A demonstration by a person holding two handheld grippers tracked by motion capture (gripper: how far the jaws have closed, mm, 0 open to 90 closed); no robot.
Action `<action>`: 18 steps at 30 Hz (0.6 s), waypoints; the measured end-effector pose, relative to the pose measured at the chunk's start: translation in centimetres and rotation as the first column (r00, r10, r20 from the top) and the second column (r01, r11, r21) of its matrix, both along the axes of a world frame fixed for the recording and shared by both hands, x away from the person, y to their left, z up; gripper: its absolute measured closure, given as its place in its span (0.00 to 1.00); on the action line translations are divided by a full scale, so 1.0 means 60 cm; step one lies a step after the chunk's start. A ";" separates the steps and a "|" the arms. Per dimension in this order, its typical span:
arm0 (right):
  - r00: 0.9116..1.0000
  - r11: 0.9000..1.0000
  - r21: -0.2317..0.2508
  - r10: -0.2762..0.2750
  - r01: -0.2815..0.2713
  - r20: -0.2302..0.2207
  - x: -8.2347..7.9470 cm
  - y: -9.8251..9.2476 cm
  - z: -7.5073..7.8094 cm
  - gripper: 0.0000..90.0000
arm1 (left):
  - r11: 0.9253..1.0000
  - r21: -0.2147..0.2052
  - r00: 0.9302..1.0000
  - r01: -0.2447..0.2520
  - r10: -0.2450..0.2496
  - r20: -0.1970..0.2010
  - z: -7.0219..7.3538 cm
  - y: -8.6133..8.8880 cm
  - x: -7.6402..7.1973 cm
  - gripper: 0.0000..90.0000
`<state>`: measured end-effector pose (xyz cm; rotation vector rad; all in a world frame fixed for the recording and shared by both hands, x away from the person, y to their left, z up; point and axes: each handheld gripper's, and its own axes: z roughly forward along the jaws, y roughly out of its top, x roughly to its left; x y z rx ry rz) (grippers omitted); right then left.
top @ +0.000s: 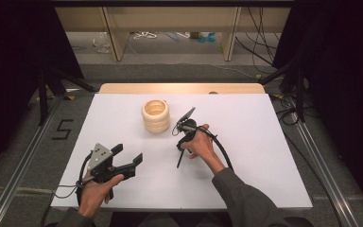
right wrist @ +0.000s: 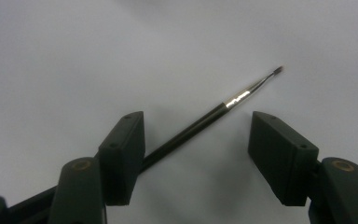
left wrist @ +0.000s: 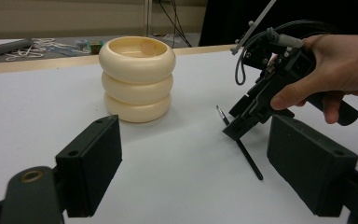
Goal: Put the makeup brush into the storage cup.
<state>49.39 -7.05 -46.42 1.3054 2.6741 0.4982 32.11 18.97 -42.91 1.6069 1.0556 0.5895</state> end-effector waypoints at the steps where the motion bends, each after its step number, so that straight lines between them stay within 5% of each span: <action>1: 1.000 1.000 -0.007 -0.006 0.006 -0.004 -0.001 0.001 0.001 0.43 | 1.000 -0.001 1.000 -0.004 0.004 0.002 0.000 0.000 0.000 0.19; 12: 0.999 0.999 -0.027 0.034 -0.034 0.009 0.004 -0.006 0.002 0.59 | 1.000 -0.011 1.000 -0.012 0.012 0.001 0.000 0.001 0.000 0.19; 18: 0.999 0.998 -0.047 0.051 -0.051 -0.019 0.010 -0.007 0.006 0.65 | 1.000 -0.013 1.000 -0.012 0.012 0.002 0.000 0.001 -0.001 0.19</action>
